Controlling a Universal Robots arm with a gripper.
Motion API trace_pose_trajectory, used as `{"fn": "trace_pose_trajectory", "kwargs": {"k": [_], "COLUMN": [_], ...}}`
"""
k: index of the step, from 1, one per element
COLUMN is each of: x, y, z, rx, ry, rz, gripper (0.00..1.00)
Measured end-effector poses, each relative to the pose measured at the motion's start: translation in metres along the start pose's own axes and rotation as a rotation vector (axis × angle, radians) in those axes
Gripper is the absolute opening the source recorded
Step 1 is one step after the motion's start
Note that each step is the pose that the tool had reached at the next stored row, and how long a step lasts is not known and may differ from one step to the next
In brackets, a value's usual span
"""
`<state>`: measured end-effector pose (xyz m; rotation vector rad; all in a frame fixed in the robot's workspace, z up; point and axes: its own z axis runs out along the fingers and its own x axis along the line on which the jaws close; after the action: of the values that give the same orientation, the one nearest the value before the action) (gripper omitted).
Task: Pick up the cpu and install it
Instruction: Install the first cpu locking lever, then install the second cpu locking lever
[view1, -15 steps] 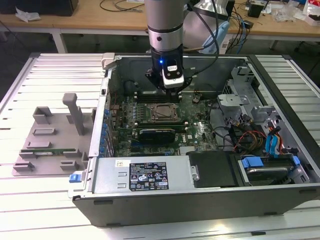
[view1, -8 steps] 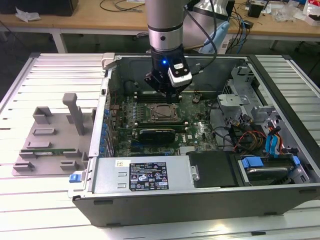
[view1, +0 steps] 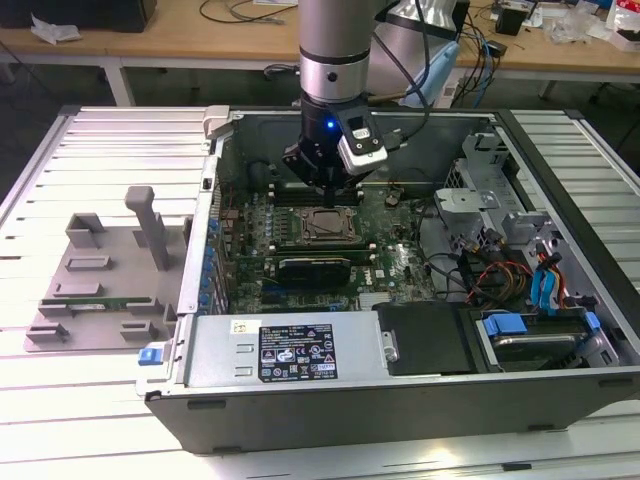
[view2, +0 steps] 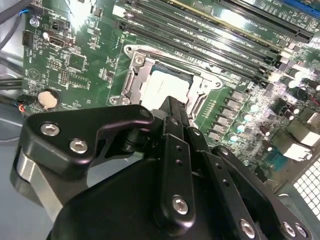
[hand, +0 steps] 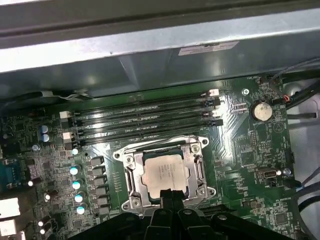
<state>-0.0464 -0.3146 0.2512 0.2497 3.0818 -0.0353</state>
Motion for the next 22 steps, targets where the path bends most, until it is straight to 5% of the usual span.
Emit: {"fn": "trace_pose_trajectory", "kwargs": {"k": [4, 6, 9, 14, 22], "x": [-0.0064, -0.0064, -0.0064, -0.0064, -0.0064], "y": [0.0011, 0.0011, 0.0011, 0.0011, 0.0011], "z": [0.0004, 0.0008, 0.0012, 0.0012, 0.0012], "rx": [0.0045, 0.0073, 0.0249, 0.016, 0.0157], "ry": [0.0016, 0.0019, 0.006, 0.005, 0.0049], "rz": [-0.002, -0.045, -0.078, -0.131, -0.139], "gripper": [0.11, 0.11, 0.11, 0.11, 0.11]}}
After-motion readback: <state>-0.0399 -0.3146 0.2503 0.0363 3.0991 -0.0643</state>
